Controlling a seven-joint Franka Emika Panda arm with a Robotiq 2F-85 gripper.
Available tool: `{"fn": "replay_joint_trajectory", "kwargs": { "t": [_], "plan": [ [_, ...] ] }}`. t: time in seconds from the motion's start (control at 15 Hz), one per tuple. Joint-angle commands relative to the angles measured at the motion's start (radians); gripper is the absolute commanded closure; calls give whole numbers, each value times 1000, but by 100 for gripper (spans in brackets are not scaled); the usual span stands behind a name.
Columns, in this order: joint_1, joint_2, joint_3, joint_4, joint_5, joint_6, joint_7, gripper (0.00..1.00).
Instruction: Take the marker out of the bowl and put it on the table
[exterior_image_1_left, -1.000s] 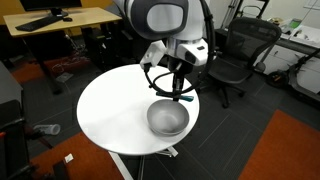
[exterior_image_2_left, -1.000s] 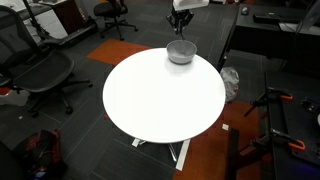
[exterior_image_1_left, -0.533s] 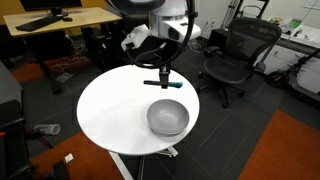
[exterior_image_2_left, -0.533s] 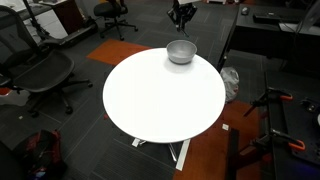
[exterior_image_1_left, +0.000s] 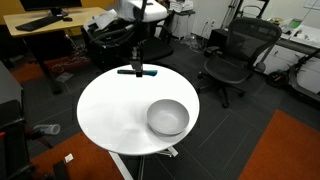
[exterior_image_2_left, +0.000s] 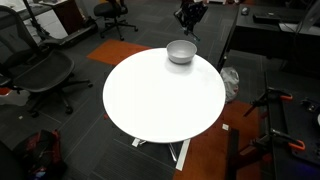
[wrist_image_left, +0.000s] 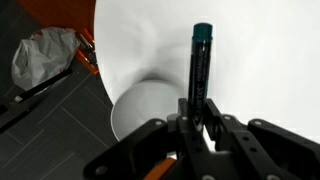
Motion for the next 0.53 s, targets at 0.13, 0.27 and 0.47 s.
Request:
{"fn": "replay_joint_trajectory", "kwargs": {
  "t": [0.13,0.27,0.47],
  "plan": [
    [16,-158,60,-236,-37,68,23,95],
    [16,-171,70,-292,-65,105,52,95],
    [12,-161,78,-360,-110,170,93,95]
  ]
}}
